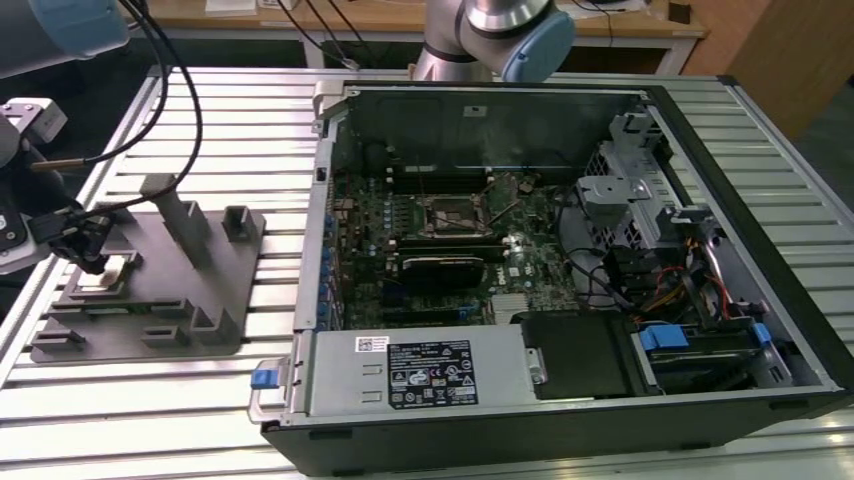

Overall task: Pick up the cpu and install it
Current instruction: 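Pick up the cpu and move it towards the insertion slot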

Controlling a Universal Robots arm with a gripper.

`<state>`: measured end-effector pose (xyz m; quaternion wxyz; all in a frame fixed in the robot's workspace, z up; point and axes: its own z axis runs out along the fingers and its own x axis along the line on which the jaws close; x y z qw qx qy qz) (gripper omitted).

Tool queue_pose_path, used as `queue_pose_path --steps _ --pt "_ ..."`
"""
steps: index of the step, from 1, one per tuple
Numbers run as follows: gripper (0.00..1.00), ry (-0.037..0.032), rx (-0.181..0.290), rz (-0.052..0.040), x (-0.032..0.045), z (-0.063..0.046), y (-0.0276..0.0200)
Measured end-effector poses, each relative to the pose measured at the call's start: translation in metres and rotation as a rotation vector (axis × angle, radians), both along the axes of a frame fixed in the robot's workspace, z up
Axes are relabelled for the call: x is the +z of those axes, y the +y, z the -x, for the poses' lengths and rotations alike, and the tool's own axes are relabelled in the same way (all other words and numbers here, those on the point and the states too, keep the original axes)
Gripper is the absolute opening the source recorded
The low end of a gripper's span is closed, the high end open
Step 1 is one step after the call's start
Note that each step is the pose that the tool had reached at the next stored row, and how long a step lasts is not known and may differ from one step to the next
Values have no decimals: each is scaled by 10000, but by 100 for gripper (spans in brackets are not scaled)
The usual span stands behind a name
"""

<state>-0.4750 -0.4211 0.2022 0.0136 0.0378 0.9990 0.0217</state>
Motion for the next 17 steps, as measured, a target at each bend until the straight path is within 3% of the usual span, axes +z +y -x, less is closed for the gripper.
queue_pose_path --steps 10,12,13,15,17 --pt "11 2 -1 1 -3 2 0" --pt "23 1 -1 1 -4 2 0" --pt "23 1 -1 0 -4 2 0" --pt "35 1 0 1 -4 2 0" --pt "41 2 -1 0 -4 2 0"
